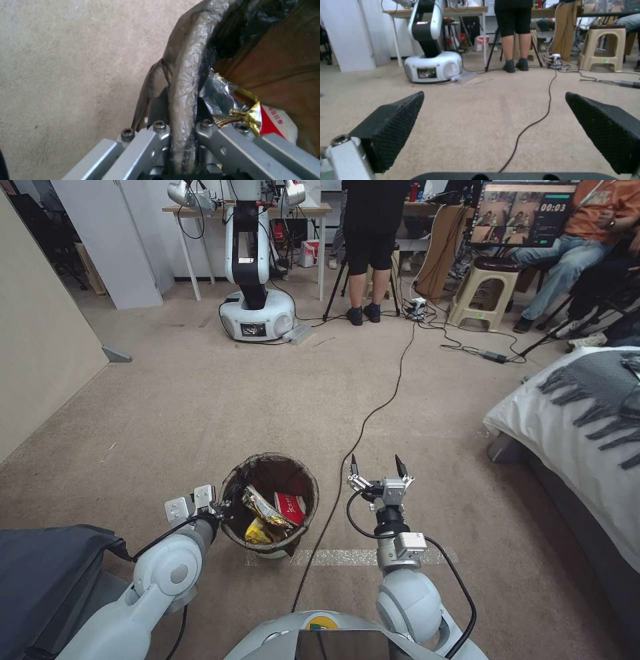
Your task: Pick up the trash bin, then pick up the garbage from the floor and place it into the trash bin.
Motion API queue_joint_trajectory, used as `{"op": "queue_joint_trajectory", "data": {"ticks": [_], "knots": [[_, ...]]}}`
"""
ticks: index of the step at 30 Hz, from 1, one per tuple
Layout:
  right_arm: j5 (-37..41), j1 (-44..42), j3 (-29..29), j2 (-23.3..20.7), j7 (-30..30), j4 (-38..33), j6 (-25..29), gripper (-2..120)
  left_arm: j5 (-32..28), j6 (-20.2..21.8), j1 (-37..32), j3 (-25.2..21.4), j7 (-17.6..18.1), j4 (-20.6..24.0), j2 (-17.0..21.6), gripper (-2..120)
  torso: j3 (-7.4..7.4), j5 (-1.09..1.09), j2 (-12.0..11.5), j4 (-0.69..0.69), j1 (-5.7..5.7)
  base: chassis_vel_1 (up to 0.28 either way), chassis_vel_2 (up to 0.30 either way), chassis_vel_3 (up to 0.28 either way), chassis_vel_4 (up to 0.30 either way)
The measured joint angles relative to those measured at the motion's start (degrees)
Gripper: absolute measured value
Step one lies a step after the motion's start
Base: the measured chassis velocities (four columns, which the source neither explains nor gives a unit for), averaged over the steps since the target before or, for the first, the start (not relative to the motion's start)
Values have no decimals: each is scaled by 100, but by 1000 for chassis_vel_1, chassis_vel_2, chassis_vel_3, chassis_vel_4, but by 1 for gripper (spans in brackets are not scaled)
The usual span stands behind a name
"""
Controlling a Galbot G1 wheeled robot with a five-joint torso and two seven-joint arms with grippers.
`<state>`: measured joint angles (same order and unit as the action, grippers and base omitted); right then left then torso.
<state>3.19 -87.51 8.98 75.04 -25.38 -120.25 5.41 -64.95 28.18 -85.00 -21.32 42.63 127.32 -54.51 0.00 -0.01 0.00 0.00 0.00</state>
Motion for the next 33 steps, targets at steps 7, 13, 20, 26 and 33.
{"op": "queue_joint_trajectory", "data": {"ticks": [7, 13, 20, 26, 33], "knots": [[0, 68, -78, 16, -3, 54, 2, 100, -70, 25, 147, 76, -25, -382, -27, 0, 0, 0, 0, 0, 0, 0, 0, 0, 0], [4, 111, -133, 43, -7, 83, -11, 100, -75, 54, 292, 184, -119, -761, -67, 0, 0, 0, 0, 0, 0, 0, 0, 0, 0], [4, 105, -149, 53, -7, 81, -15, 100, 1, 83, 417, 277, -172, -965, -65, 0, -1, 4, 0, 1, 0, 0, 0, 0, 0], [-7, 84, -174, 67, -7, 80, -12, 100, 77, 91, 520, 358, -167, -1085, -101, 7, -1, 6, 0, 1, 0, 0, 0, 0, 0], [-9, 54, -171, 43, -5, 74, 1, 100, 157, 85, 461, 348, -209, -920, -138, 30, 0, -4, -1, -2, 0, 0, 0, 0, 0]]}}
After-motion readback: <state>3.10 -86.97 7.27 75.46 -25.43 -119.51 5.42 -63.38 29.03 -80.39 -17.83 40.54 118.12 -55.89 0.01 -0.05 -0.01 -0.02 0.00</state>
